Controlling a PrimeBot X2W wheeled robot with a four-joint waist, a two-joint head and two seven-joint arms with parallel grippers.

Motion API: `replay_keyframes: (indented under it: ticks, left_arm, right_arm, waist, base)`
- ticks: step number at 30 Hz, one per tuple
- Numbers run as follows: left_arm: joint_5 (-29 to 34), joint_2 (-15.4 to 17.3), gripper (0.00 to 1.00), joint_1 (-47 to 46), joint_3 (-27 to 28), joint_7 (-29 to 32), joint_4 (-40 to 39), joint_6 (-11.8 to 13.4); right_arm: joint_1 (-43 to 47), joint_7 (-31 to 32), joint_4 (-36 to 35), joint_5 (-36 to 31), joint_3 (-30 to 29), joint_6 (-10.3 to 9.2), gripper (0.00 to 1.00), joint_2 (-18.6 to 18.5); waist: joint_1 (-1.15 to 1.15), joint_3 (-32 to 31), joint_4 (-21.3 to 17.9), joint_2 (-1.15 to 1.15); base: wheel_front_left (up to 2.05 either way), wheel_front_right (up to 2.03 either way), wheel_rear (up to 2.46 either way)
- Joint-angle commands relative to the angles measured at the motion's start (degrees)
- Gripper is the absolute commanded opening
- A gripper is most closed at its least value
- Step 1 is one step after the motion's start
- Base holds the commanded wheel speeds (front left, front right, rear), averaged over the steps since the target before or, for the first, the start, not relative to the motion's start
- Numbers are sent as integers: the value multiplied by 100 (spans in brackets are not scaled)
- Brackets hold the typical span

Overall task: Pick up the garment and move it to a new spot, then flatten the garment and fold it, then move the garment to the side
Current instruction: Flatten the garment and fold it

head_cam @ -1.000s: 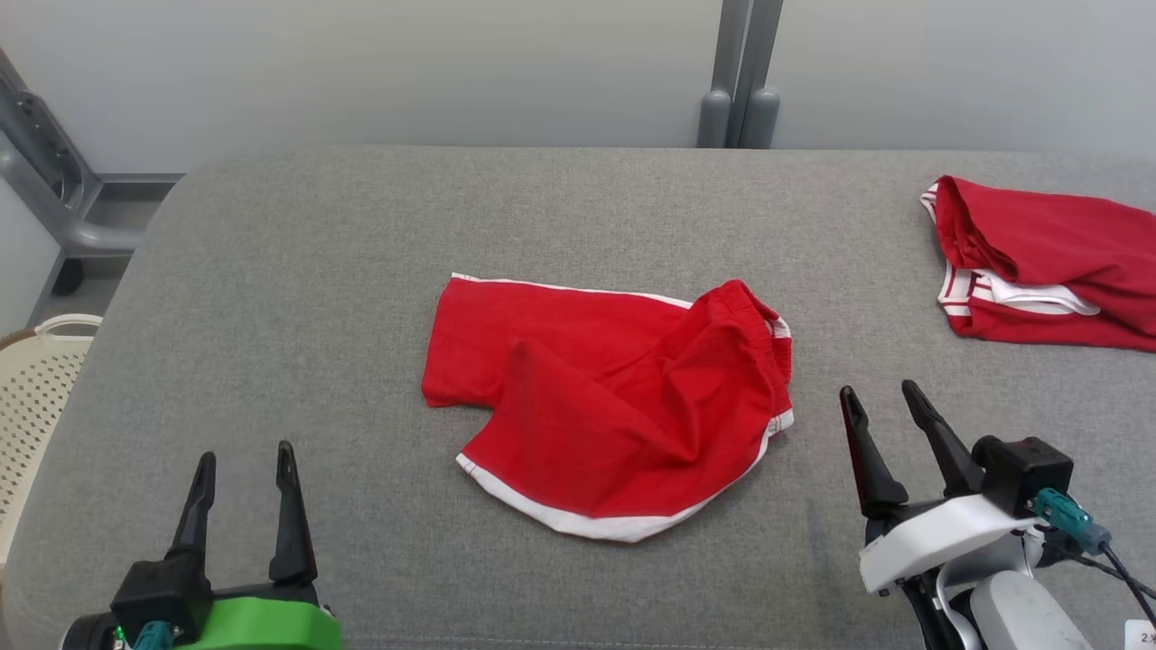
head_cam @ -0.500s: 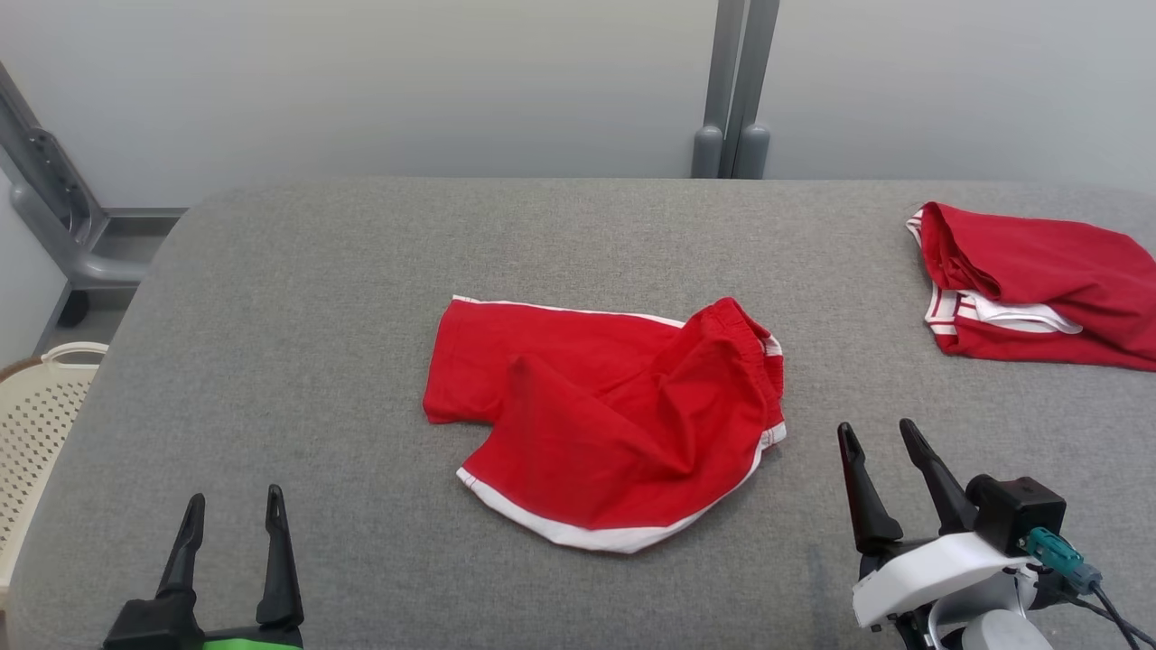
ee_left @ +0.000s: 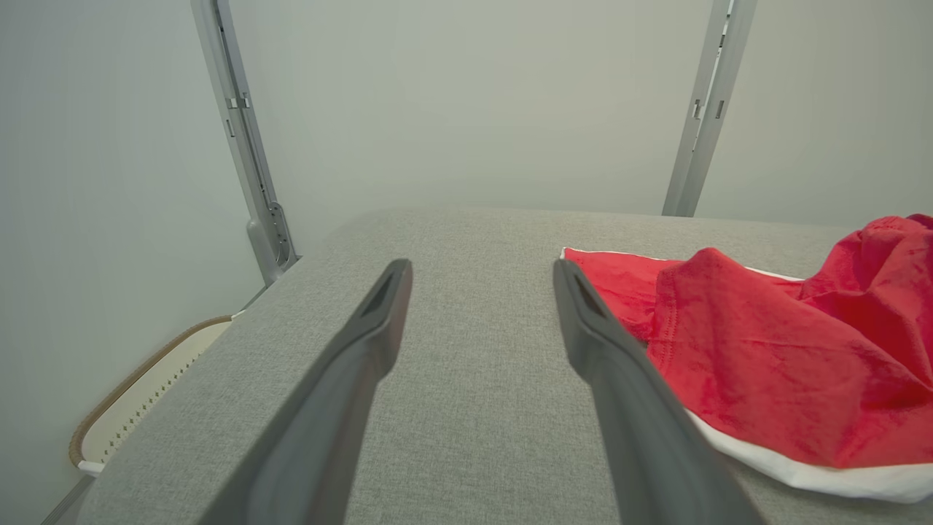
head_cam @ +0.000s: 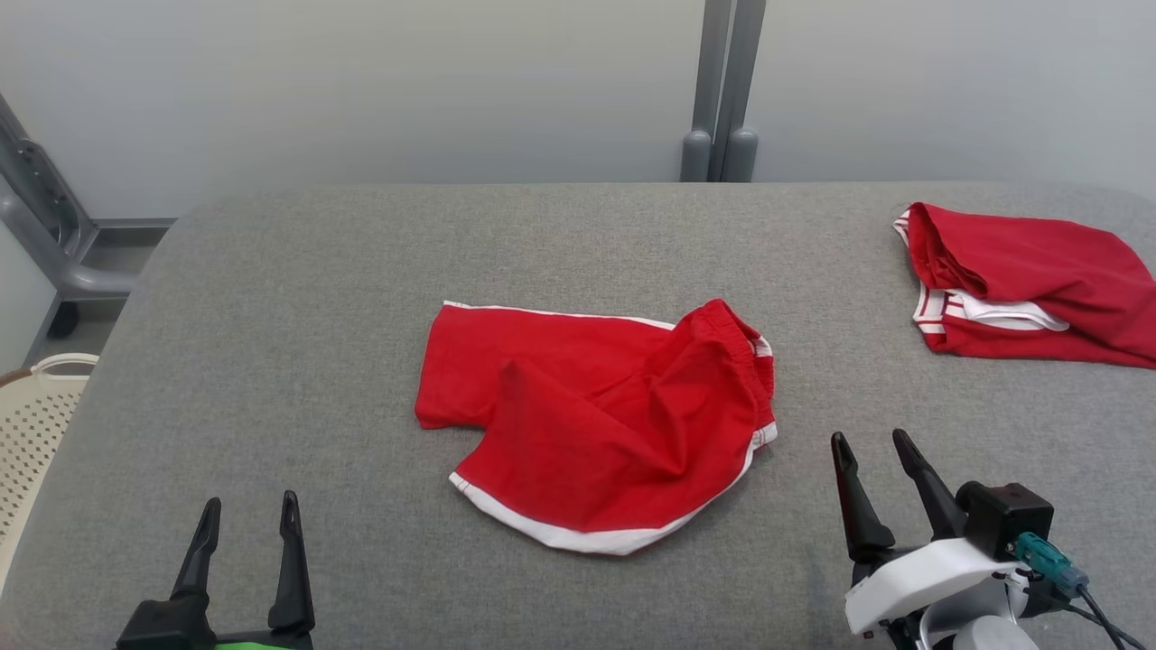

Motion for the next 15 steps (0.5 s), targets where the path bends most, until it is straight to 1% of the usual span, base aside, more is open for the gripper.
replay_keyframes:
  ticks: [1,15]
  left_arm:
    - [21,-3,100,19,9,-18,7,-25]
    - [53,-24,100,-36,29,-18,28,-35]
  right_arm:
    - [-13,-27,14,-44,4,-2,100,3]
    - [-66,-28,76,-66,-4,-2,100,8]
  waist:
    - [0,3,-6,0]
    - [0,31,-22,0]
  base:
    - [0,0,0]
    - [0,0,0]
